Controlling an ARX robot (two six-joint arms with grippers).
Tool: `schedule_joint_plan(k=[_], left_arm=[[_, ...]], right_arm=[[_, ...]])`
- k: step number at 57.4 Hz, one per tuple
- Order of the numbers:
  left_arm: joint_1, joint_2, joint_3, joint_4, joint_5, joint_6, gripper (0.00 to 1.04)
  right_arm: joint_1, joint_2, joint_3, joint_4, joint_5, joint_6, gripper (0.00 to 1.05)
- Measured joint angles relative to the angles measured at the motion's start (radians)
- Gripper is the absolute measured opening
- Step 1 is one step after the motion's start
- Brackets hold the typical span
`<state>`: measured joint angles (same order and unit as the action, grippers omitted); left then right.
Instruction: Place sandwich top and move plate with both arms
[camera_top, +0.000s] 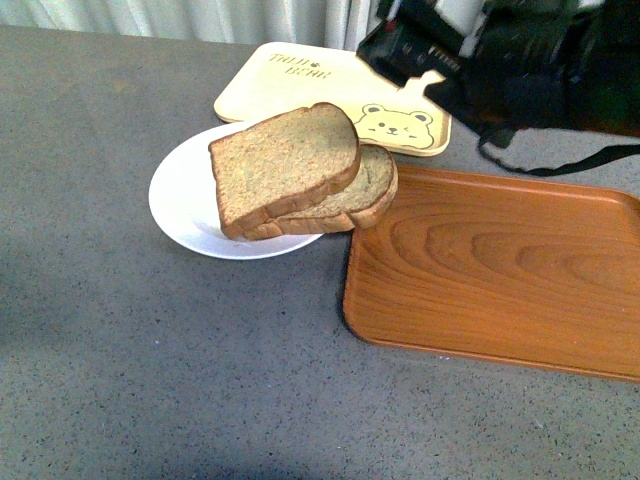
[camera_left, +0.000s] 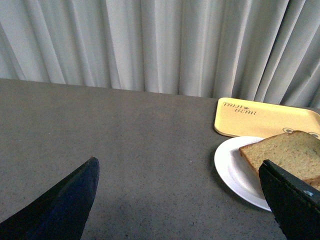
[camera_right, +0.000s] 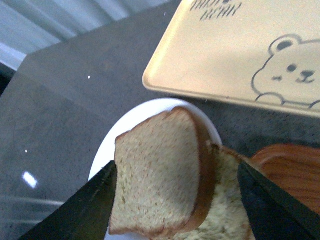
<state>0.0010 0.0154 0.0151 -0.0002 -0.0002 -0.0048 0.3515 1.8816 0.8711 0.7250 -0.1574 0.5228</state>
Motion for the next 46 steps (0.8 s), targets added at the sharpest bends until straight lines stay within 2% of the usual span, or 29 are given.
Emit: schedule_joint_plan(k=[4, 6, 8, 11, 14, 24, 38, 46], left_arm=[[0.000, 0.000, 0.000, 0.000, 0.000, 0.000, 0.96], [0.000, 0.000, 0.000, 0.000, 0.000, 0.000, 0.96], [0.000, 0.000, 0.000, 0.000, 0.000, 0.000, 0.96], [0.000, 0.000, 0.000, 0.000, 0.000, 0.000, 0.96], [0.000, 0.000, 0.000, 0.000, 0.000, 0.000, 0.96], [0.000, 0.000, 0.000, 0.000, 0.000, 0.000, 0.96], [0.000, 0.000, 0.000, 0.000, 0.000, 0.000, 0.96], [0.000, 0.000, 0.000, 0.000, 0.000, 0.000, 0.96]], right_arm=[[-0.035, -0.067, -0.029, -0.002, 0.024, -0.034, 0.95], [-0.050, -0.097, -0.042, -0.008, 0.038, -0.055, 0.97], [-0.058, -0.121, -0.067, 0.032, 0.115, -0.109, 0.94], [-0.076, -0.179, -0.158, 0.210, 0.321, -0.254, 0.82], [-0.093, -0.225, -0.224, 0.287, 0.385, -0.350, 0.73], [-0.149, -0.360, -0.418, 0.340, 0.352, -0.481, 0.43], [-0.211, -0.538, -0.598, 0.338, 0.291, -0.513, 0.01], [-0.238, -0.582, -0.680, 0.381, 0.269, -0.517, 0.02]])
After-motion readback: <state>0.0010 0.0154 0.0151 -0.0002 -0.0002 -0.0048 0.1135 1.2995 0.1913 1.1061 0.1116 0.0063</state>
